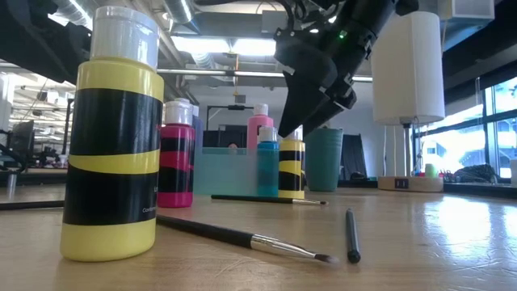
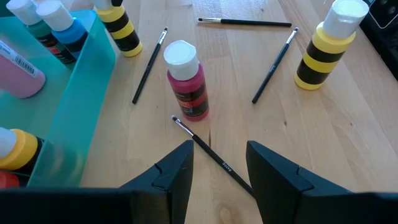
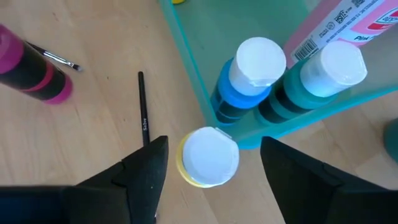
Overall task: Pick & Place Paint Supplies
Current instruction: Put the top small yellow paint bottle into the green bin
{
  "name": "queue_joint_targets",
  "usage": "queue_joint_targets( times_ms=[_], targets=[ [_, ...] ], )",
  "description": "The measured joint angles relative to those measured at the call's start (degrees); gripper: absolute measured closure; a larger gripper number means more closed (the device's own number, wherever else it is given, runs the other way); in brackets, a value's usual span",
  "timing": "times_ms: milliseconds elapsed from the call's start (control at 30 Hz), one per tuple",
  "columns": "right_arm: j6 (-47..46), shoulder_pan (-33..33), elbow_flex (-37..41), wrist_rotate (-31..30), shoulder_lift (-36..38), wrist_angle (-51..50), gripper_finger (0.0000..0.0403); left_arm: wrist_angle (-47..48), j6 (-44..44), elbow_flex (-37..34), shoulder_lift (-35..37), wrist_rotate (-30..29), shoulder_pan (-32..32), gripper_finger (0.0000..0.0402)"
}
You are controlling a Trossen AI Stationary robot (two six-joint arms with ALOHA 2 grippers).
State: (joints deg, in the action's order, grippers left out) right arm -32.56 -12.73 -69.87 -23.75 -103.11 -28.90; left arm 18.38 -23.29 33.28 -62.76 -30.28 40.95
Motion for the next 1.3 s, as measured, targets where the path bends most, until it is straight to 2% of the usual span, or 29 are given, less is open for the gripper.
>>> queue_joint_targets(
  times_ms=[767, 1300],
  targets=[
    [-0.02, 0.02, 0.0, 0.44, 0.04, 0.15, 0.0276, -0.01, 0.0, 0.0, 0.0, -0.11, 0.0, 0.0258],
    [-3.16, 0.04, -0.03, 1.11, 0.15, -1.1, 0.0281, -0.01, 0.0, 0.0, 0.0, -0.07, 0.0, 0.0258]
  ],
)
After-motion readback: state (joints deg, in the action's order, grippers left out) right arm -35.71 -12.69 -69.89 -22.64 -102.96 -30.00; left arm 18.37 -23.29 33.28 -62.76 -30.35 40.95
